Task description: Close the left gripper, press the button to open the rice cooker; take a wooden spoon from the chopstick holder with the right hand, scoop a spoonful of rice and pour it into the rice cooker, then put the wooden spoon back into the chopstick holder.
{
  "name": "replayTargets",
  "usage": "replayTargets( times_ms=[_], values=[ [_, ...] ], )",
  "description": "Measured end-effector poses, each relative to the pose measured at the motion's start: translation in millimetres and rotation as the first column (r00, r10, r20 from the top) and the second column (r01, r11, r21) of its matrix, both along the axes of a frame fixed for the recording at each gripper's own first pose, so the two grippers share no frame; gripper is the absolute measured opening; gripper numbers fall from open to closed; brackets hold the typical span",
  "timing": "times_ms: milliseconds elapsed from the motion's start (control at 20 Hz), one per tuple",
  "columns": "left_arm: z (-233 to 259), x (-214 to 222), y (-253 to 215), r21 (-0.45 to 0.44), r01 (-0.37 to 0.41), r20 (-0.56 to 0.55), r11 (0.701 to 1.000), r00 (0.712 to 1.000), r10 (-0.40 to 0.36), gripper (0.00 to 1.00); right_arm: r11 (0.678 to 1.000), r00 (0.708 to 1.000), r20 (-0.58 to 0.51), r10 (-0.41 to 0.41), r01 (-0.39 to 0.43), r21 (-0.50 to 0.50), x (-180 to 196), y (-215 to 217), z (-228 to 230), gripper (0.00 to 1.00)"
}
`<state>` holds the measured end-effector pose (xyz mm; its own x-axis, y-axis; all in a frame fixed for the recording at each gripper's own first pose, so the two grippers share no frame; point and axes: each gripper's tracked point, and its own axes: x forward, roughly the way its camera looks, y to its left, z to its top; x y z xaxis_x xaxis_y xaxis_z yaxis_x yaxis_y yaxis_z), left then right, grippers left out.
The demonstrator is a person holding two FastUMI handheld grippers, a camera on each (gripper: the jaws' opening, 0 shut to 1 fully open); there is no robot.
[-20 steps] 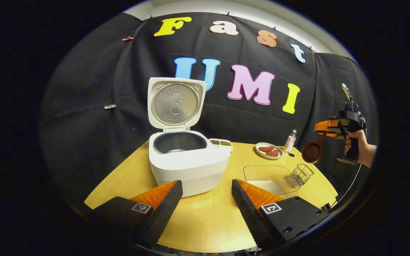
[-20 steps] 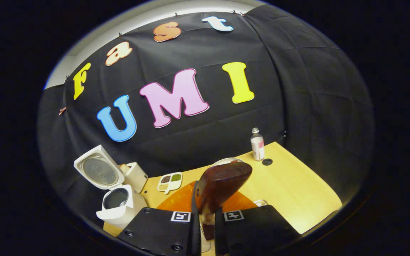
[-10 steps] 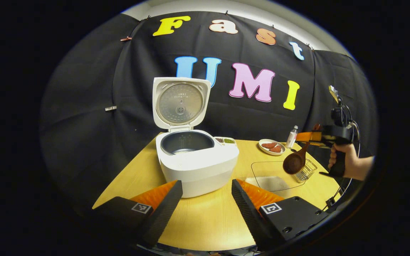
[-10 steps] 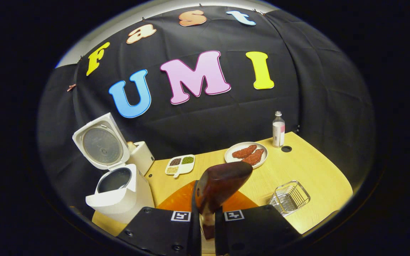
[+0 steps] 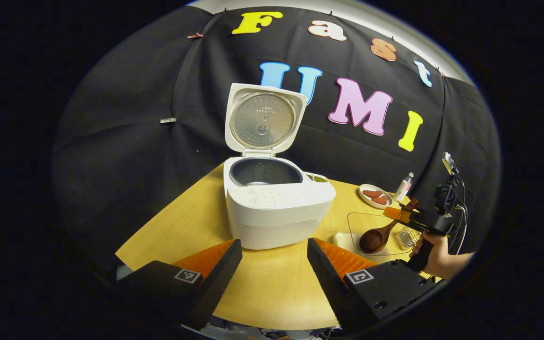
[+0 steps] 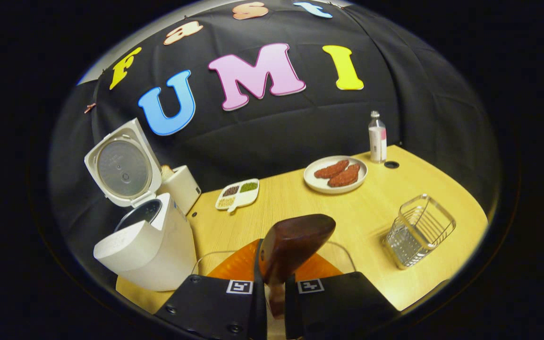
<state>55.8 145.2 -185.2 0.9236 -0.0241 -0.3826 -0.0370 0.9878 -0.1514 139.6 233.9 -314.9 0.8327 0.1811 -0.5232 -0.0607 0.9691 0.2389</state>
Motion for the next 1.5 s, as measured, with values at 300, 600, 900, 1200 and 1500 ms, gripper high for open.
replayTargets(
  times_ms=[300, 600, 900, 1200, 1500],
  values=[
    [-1, -1, -6, -0.010, 0.012, 0.011, 1.000, 1.000, -0.011, 0.96, 0.996, 0.999, -0.050, -0.022, 0.027, 0.090, -20, 19, 0, 0.19],
    [-2, -7, -19, -0.049, 0.025, 0.011, 0.998, 1.000, -0.025, 0.96, 0.974, 0.988, -0.151, -0.021, 0.055, 0.219, -37, 46, 6, 0.19],
    [3, -6, -16, -0.056, 0.011, 0.027, 0.998, 1.000, -0.010, 0.96, 0.924, 0.955, -0.281, -0.092, 0.187, 0.333, -35, 31, -3, 0.19],
    [3, -10, -16, -0.074, -0.007, 0.021, 0.997, 1.000, 0.008, 0.96, 0.842, 0.920, -0.351, -0.176, 0.325, 0.431, -32, -5, 2, 0.19],
    [4, -10, -22, -0.082, 0.001, 0.022, 0.997, 1.000, 0.001, 0.96, 0.769, 0.902, -0.361, -0.235, 0.400, 0.499, -18, -35, 29, 0.19]
  ],
)
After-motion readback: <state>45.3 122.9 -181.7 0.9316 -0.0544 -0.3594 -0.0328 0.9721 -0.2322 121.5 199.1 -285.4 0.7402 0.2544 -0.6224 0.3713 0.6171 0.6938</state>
